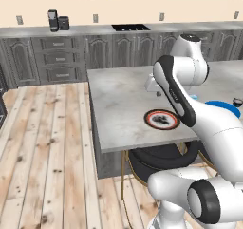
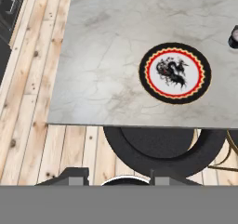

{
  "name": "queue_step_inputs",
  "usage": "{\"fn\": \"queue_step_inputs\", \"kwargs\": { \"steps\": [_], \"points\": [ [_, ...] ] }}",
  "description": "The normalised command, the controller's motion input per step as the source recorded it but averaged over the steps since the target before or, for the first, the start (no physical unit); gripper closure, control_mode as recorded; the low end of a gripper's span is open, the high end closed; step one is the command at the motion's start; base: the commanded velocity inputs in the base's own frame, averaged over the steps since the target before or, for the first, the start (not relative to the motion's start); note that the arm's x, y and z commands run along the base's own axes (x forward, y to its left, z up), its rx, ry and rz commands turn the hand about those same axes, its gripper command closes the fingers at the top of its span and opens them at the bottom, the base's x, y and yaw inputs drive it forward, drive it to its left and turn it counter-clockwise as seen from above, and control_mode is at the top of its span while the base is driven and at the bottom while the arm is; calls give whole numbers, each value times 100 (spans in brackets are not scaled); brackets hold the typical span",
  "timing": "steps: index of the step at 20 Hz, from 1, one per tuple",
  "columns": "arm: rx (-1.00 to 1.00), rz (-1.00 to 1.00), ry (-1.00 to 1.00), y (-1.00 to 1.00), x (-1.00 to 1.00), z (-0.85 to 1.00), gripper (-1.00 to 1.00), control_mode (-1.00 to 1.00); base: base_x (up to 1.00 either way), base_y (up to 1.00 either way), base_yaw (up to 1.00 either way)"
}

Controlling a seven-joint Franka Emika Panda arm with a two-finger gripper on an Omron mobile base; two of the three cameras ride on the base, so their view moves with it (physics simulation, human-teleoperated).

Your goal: Place two yogurt containers on each plate.

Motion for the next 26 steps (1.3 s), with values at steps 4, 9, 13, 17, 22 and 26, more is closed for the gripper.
{"fn": "queue_step_inputs", "kwargs": {
  "steps": [4, 9, 13, 17, 22, 26],
  "points": [
    [0, 0, 0, 0, 0, 0, -100, 100, 0, 0, 0],
    [0, 0, 0, 0, 0, 0, -100, 100, 0, 0, 0],
    [0, 0, 0, 0, 0, 0, -100, 100, 0, 0, 0],
    [0, 0, 0, 0, 0, 0, -100, 100, -5, -39, -1],
    [0, 0, 0, 0, 0, 0, -100, 100, -4, -70, 0],
    [0, 0, 0, 0, 0, 0, -100, 100, -1, -70, -5]
  ]
}}
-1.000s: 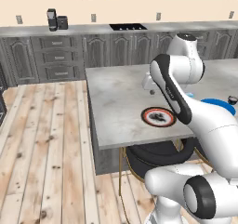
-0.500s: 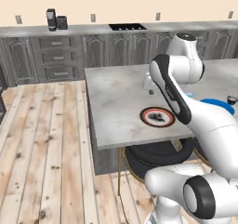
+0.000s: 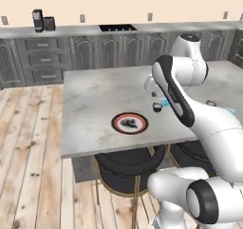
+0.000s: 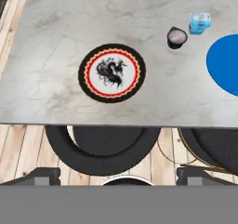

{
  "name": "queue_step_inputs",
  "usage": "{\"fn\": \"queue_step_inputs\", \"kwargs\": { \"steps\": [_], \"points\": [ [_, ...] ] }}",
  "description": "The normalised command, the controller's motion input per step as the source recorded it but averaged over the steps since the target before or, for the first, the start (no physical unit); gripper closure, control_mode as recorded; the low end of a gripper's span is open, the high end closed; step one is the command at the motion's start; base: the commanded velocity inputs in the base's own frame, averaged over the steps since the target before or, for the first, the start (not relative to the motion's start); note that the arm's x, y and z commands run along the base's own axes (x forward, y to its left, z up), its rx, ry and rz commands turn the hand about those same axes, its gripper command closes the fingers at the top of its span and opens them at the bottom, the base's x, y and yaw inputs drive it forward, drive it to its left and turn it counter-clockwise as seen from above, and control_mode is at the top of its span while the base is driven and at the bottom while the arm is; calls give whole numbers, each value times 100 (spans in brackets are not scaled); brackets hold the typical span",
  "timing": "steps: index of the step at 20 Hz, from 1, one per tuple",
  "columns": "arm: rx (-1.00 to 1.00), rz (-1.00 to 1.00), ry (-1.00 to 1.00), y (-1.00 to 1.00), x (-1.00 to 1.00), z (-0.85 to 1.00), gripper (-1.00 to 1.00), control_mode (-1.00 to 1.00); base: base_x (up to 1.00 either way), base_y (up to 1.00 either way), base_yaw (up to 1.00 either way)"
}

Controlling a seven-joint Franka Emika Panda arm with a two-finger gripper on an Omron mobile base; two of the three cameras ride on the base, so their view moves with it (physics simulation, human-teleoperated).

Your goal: Place two yogurt containers on each plate.

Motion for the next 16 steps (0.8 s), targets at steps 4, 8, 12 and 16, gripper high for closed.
{"fn": "queue_step_inputs", "kwargs": {
  "steps": [4, 8, 12, 16],
  "points": [
    [0, 0, 0, 0, 0, 0, -100, 100, 0, -67, -8],
    [0, 0, 0, 0, 0, 0, -100, 100, 4, -60, -14],
    [0, 0, 0, 0, 0, 0, -100, 100, 18, -46, -17],
    [0, 0, 0, 0, 0, 0, -100, 100, 37, -24, -9]
  ]
}}
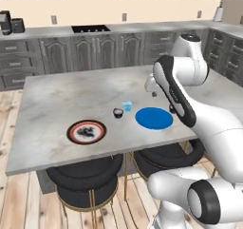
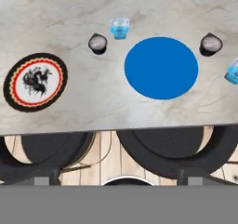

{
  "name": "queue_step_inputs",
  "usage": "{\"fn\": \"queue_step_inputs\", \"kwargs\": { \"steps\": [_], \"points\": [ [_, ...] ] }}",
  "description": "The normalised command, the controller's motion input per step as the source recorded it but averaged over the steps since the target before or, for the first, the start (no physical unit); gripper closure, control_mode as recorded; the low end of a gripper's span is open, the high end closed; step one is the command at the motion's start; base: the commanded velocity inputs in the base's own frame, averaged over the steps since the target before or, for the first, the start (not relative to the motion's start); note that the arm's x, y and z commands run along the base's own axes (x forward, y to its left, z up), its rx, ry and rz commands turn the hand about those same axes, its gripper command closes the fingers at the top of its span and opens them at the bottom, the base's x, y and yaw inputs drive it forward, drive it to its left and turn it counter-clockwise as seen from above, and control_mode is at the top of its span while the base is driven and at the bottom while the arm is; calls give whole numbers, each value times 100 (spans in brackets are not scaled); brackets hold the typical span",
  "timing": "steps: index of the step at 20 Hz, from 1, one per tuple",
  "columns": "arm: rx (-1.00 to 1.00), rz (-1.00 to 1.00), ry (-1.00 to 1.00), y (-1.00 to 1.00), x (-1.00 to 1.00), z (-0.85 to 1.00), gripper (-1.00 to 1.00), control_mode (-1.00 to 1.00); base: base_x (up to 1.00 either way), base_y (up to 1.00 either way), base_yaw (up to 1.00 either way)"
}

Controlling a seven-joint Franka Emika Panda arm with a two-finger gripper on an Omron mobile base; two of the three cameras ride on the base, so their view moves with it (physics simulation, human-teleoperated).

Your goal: Place two yogurt containers on each plate.

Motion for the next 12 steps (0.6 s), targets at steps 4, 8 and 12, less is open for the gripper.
{"fn": "queue_step_inputs", "kwargs": {
  "steps": [4, 8, 12],
  "points": [
    [0, 0, 0, 0, 0, 0, -100, 100, 58, -12, -5],
    [0, 0, 0, 0, 0, 0, -100, 100, 81, 3, 0],
    [0, 0, 0, 0, 0, 0, -100, 100, 96, 9, 3]
  ]
}}
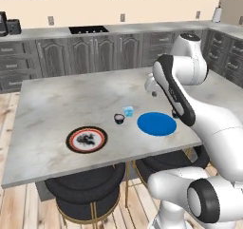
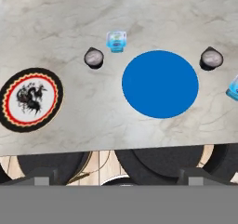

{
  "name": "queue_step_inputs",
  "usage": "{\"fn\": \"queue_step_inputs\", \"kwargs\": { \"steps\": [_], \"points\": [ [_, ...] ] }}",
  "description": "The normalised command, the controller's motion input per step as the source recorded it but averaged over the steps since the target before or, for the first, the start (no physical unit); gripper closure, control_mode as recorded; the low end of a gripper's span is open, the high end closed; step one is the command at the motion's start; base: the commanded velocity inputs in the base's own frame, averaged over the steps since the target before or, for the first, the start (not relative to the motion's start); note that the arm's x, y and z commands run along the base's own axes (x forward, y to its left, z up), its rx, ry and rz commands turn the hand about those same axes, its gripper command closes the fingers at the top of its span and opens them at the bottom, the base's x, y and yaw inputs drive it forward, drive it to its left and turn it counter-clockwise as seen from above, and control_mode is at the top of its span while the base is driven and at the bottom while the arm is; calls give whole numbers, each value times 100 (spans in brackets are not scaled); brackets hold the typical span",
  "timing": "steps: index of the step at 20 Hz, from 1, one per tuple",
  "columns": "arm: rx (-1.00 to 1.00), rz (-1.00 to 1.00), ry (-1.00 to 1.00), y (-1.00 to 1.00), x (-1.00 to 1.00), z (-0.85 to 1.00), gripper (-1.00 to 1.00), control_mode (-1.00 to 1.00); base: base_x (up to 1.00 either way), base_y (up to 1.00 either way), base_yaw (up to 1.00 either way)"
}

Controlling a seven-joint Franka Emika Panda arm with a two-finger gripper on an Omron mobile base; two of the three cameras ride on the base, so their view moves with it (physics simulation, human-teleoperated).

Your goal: Place two yogurt containers on each plate.

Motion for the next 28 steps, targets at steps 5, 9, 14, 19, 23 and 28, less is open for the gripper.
{"fn": "queue_step_inputs", "kwargs": {
  "steps": [5, 9, 14, 19, 23, 28],
  "points": [
    [0, 0, 0, 0, 0, 0, -100, 100, 100, 6, 13],
    [0, 0, 0, 0, 0, 0, -100, 100, 37, 7, 2],
    [0, 0, 0, 0, 0, 0, -100, 100, 0, 0, 0],
    [0, 0, 0, 0, 0, 0, -100, 100, 0, 0, 0],
    [0, 0, 0, 0, 0, 0, -100, -100, 0, 0, 0],
    [2, 0, 0, 0, -3, 0, -100, -100, 0, 0, 0]
  ]
}}
